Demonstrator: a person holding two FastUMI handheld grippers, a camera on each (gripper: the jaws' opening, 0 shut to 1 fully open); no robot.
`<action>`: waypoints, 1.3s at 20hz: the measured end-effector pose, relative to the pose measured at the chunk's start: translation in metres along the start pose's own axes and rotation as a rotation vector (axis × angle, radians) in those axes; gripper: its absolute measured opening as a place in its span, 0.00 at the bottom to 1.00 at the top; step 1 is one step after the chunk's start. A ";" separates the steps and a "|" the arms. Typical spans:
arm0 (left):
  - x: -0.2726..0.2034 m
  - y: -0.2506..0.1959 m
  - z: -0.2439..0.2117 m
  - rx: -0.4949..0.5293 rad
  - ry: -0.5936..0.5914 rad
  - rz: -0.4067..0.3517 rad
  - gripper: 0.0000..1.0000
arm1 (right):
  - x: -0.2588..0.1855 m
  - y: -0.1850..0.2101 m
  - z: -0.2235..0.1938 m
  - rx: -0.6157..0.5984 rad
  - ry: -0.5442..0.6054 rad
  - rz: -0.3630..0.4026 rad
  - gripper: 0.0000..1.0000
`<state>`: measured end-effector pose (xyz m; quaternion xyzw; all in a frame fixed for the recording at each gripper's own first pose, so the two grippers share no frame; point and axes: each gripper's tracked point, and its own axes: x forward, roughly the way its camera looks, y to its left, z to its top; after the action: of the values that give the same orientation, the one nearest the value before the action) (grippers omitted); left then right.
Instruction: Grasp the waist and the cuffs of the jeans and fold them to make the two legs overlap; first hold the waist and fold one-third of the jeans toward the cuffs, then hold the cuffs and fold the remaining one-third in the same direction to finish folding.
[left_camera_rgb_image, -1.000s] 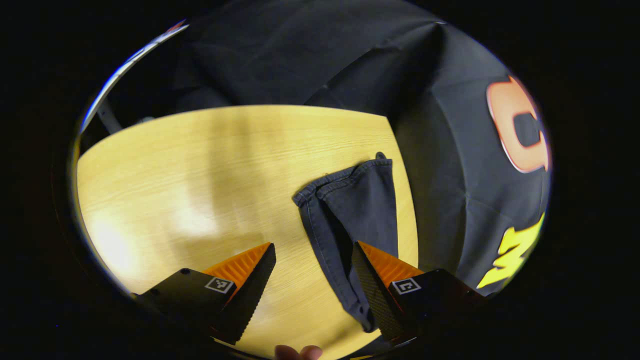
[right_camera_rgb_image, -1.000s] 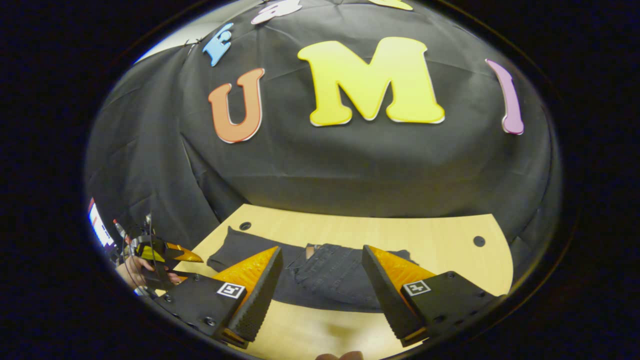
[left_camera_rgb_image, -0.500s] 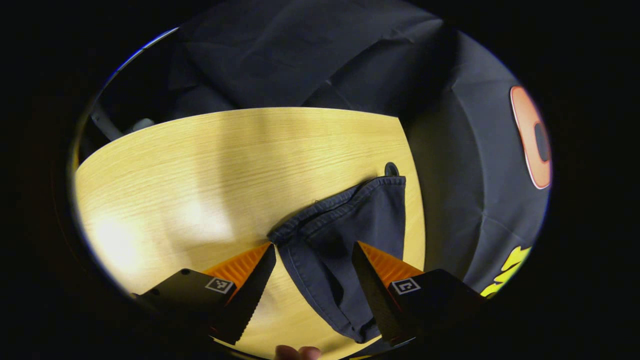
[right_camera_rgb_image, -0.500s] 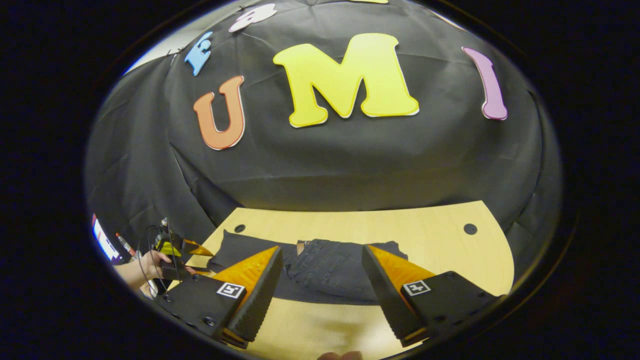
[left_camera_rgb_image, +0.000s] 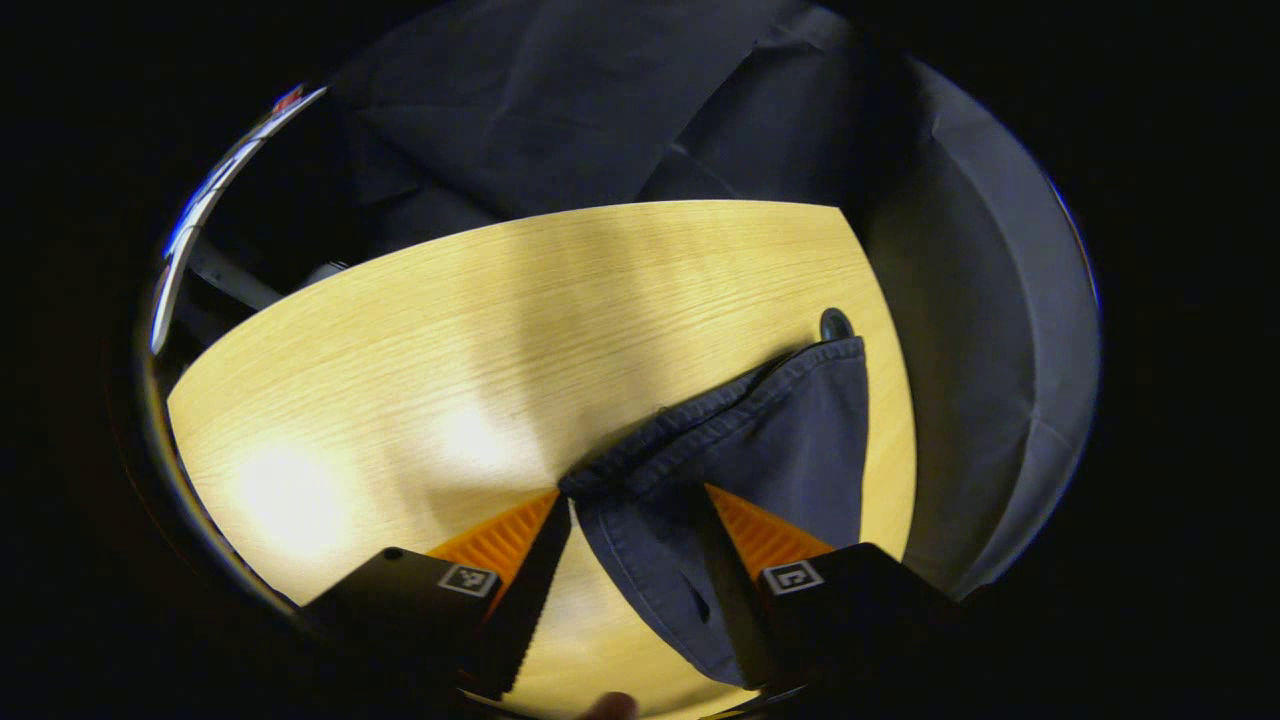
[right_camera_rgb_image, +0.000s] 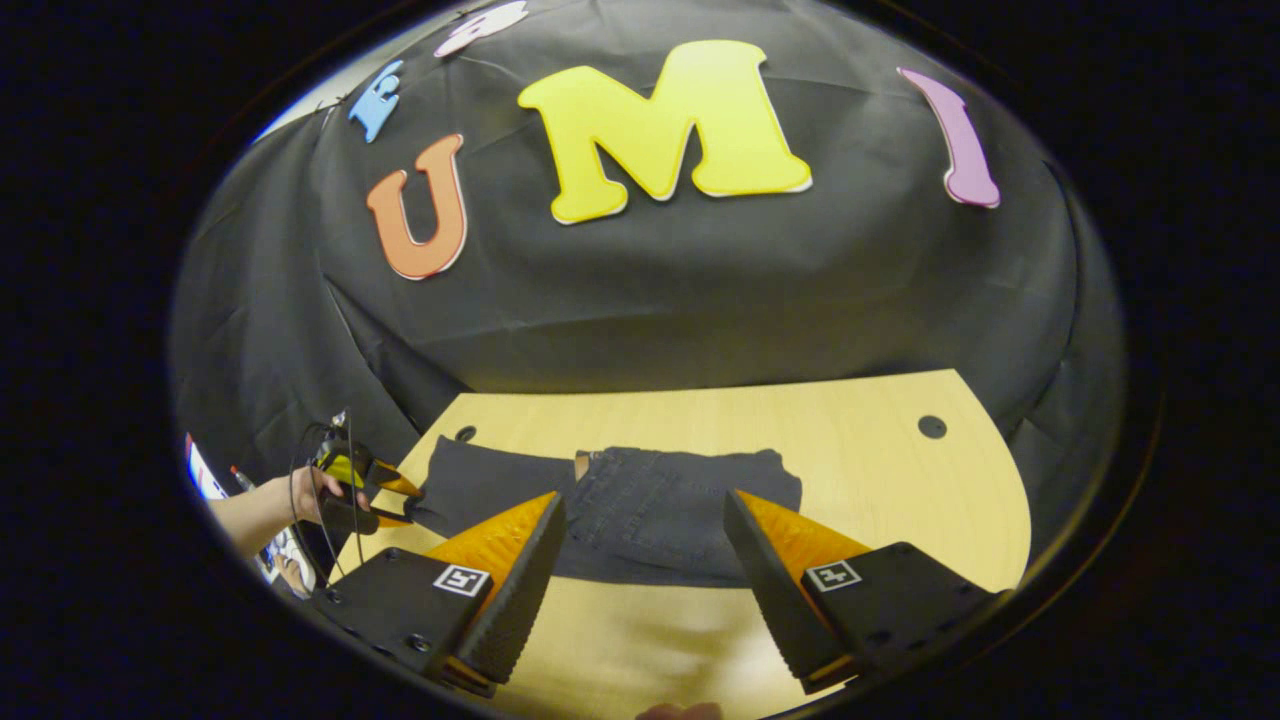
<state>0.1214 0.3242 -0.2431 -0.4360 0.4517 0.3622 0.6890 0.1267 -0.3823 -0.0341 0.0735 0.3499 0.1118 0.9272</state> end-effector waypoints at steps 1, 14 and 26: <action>0.002 0.000 0.002 -0.017 -0.007 0.010 0.66 | -0.001 -0.006 -0.004 0.013 0.007 -0.008 0.94; -0.094 -0.088 -0.010 0.175 -0.282 -0.383 0.06 | -0.044 -0.066 -0.020 0.031 -0.051 -0.115 0.99; -0.200 -0.297 -0.254 1.072 -0.535 -0.707 0.06 | -0.143 -0.180 -0.044 0.087 -0.123 -0.252 0.98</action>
<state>0.2434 -0.0386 -0.0281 -0.0521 0.2136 -0.0622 0.9735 0.0212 -0.5903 -0.0150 0.0759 0.3036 -0.0254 0.9494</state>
